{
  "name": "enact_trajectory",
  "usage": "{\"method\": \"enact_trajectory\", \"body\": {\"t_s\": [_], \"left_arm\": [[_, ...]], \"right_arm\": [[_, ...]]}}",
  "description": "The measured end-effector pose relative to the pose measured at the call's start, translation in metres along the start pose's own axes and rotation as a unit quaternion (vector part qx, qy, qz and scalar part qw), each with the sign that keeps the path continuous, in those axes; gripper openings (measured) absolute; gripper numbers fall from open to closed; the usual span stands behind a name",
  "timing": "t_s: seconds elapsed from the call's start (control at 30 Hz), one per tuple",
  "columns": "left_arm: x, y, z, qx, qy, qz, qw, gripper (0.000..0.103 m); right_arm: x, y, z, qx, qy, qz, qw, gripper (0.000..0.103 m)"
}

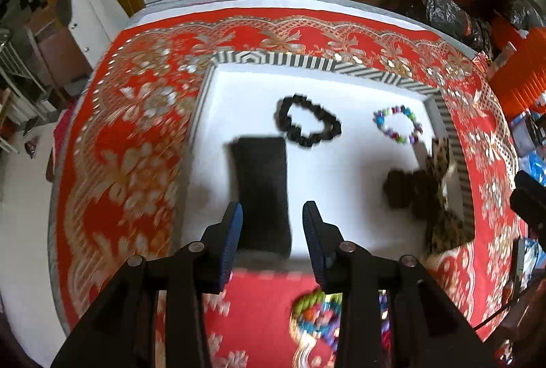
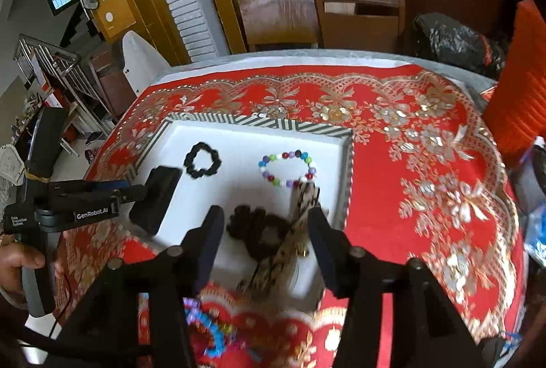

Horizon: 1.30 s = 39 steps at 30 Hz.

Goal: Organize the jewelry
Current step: 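Withdraw both tools from the tray back toward the jewelry pile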

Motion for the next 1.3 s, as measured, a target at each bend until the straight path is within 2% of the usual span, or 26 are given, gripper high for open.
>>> {"method": "enact_trajectory", "body": {"t_s": [0.3,0.63,0.9,1.3], "left_arm": [[-0.028,0.009,-0.048,-0.006,-0.002,0.000,1.0000,0.019],[-0.047,0.009,-0.079,0.013,-0.009,0.002,0.9999,0.019],[-0.049,0.006,-0.100,0.013,0.004,-0.024,0.9996,0.019],[-0.049,0.001,-0.107,0.017,0.009,-0.026,0.9995,0.019]], "right_arm": [[-0.035,0.021,-0.048,0.007,-0.004,-0.001,1.000,0.055],[-0.050,0.030,-0.090,0.017,0.005,-0.002,1.000,0.055],[-0.056,0.024,-0.111,0.030,0.012,-0.010,0.999,0.055],[-0.061,0.024,-0.121,0.028,0.015,-0.012,0.999,0.056]]}}
Point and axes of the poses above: each gripper's, at about its wrist camera, not at the fingertips, and x roughly the way its jaws point, y to its left, z to its top, the point moved 5 cm from there along x, roughly the way its jaws point, and after that the axes turned 1 degree about -z, right-handed, at the moved point
